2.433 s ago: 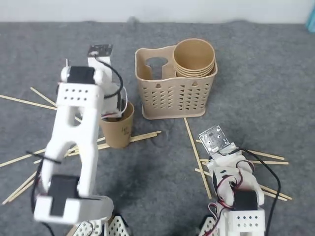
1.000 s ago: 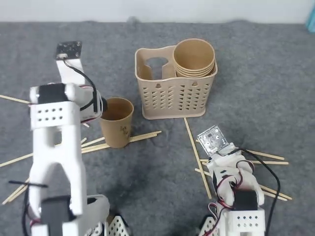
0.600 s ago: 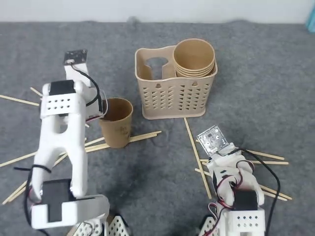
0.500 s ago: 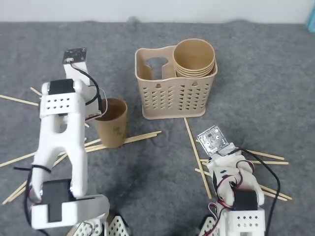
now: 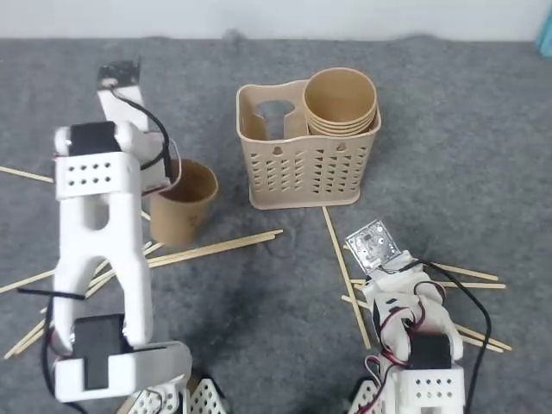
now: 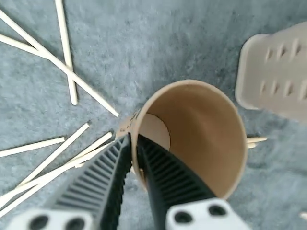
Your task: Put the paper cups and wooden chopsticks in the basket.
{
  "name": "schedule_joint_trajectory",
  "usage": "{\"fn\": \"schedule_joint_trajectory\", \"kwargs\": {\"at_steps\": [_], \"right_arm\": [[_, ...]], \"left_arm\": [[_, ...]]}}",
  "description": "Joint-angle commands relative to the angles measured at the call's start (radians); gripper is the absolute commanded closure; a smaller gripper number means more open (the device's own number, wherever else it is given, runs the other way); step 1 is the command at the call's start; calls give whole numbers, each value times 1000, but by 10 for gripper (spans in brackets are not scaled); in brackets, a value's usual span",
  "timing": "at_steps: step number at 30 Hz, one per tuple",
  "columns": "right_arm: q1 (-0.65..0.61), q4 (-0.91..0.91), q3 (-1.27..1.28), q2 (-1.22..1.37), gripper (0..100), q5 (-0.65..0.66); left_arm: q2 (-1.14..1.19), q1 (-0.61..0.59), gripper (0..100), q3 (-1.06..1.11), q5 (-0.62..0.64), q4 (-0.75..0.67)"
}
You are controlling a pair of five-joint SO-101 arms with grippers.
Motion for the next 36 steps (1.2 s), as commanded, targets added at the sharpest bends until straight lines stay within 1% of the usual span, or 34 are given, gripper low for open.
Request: {"fn": "schedule_joint_trajectory", "kwargs": {"at_steps": [1,3,7,11,15,21,24,27,29,31,36], "right_arm": [[-1,-8,18,-12,990,18],[-1,-8,18,-12,990,18],[-1,-8,18,-12,990,20],[-1,-10,18,-12,990,20],[-1,-10,18,-12,990,20],[-1,-12,18,-12,990,20],[-1,-12,18,-12,990,20],[-1,-12,18,-12,990,20],[-1,-10,18,-12,990,20],[-1,-10,18,-12,990,20],[-1,-12,18,-12,990,21]], "left_arm": [[-8,-8,988,-179,97,64],[-8,-2,988,-283,146,101],[-8,3,988,-504,293,143],[-8,69,988,-682,373,147],[-8,183,988,-822,416,146],[2,442,988,-970,416,137],[3,562,988,-986,416,89],[5,638,988,-947,411,26],[5,660,988,-894,405,-17],[5,660,988,-826,371,-72],[2,638,988,-648,354,-256]]}}
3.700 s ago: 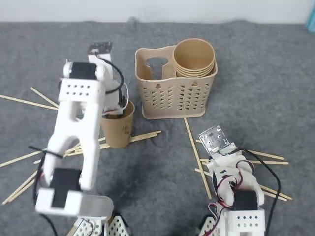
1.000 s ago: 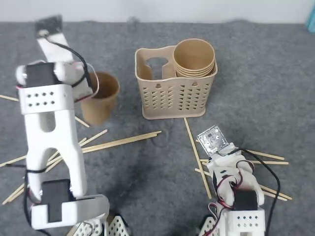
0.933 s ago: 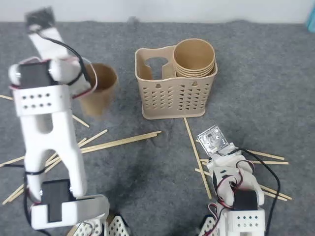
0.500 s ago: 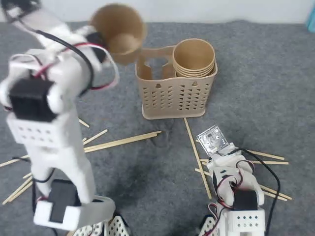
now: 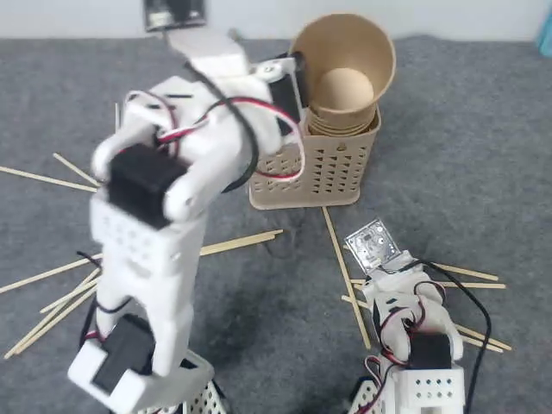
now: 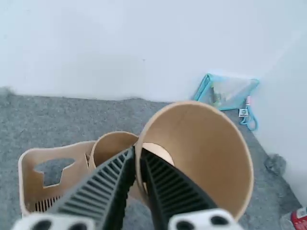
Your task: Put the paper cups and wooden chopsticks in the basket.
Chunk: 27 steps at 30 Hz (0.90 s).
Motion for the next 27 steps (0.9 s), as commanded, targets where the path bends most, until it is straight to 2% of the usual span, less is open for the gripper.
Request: {"fn": "schedule_joint_trajectory", "kwargs": {"at_steps": [1,11,21,23,27], "right_arm": [[-1,-12,18,-12,990,21],[-1,-12,18,-12,990,21],[-2,-13,18,-13,990,21],[-2,-13,18,-13,990,21],[-1,-13,18,-13,990,21]], "left_arm": [[-5,-20,988,84,-12,-140],[-3,-64,988,271,-12,-311],[-9,-86,985,432,-14,-322],[-11,-78,945,440,-14,-319],[-26,-80,792,404,-11,-253]]}}
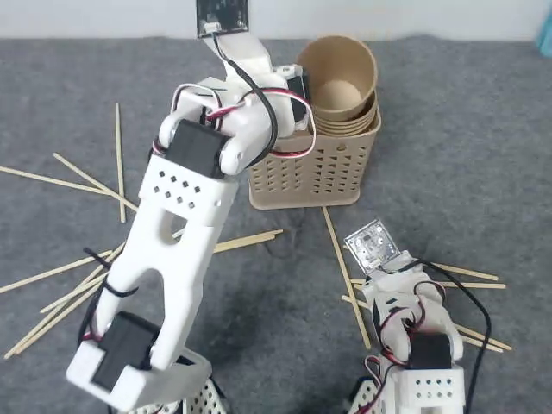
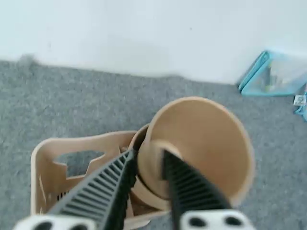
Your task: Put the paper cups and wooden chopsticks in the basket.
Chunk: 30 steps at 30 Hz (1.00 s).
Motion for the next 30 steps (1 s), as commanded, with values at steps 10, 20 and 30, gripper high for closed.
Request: {"fn": "schedule_joint_trajectory", "kwargs": {"at_steps": [10,20,30], "right_arm": [[-1,-8,18,-13,990,17],[-1,24,15,-15,990,12],[-8,48,-25,-15,986,20]], "left_arm": [[-359,-141,769,-33,-17,238],[-684,-532,769,611,-17,58],[-918,-747,768,1314,-118,-359]]}}
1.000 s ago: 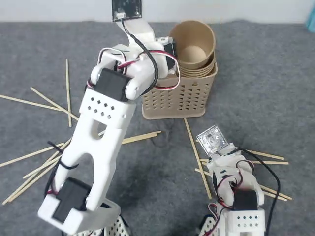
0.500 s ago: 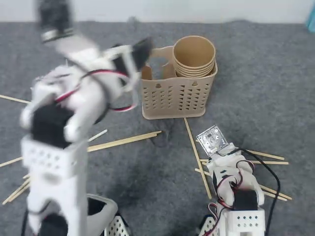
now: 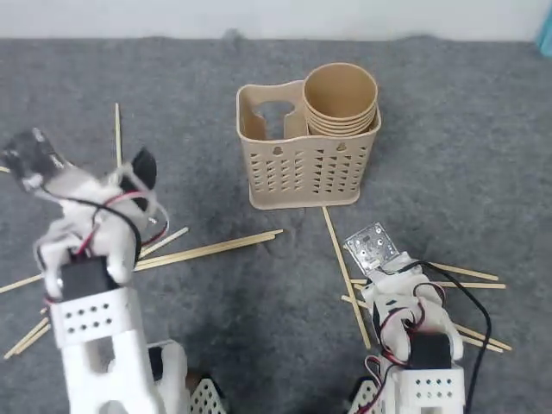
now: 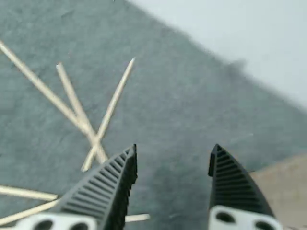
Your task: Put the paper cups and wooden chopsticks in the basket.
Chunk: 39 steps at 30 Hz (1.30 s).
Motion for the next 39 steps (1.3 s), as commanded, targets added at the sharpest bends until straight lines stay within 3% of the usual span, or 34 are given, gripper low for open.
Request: {"fn": "schedule_joint_trajectory", "kwargs": {"at_steps": [1,5,12,16,23,31,39], "right_arm": [[-8,8,-40,-15,986,43],[-7,36,-123,-10,986,229],[-42,50,-285,91,905,308],[-128,33,-413,355,898,321],[-291,33,-703,934,893,370],[-245,13,-1000,1475,897,528],[-229,-42,-1094,1728,897,540]], "left_arm": [[-72,-51,768,151,-66,-100],[-97,-95,768,278,-112,-161],[-97,-141,768,412,-262,-201],[-97,-166,768,461,-354,-207],[-97,-161,768,499,-367,-288],[-97,-161,768,501,-391,-292],[-97,-161,768,501,-393,-292]]}}
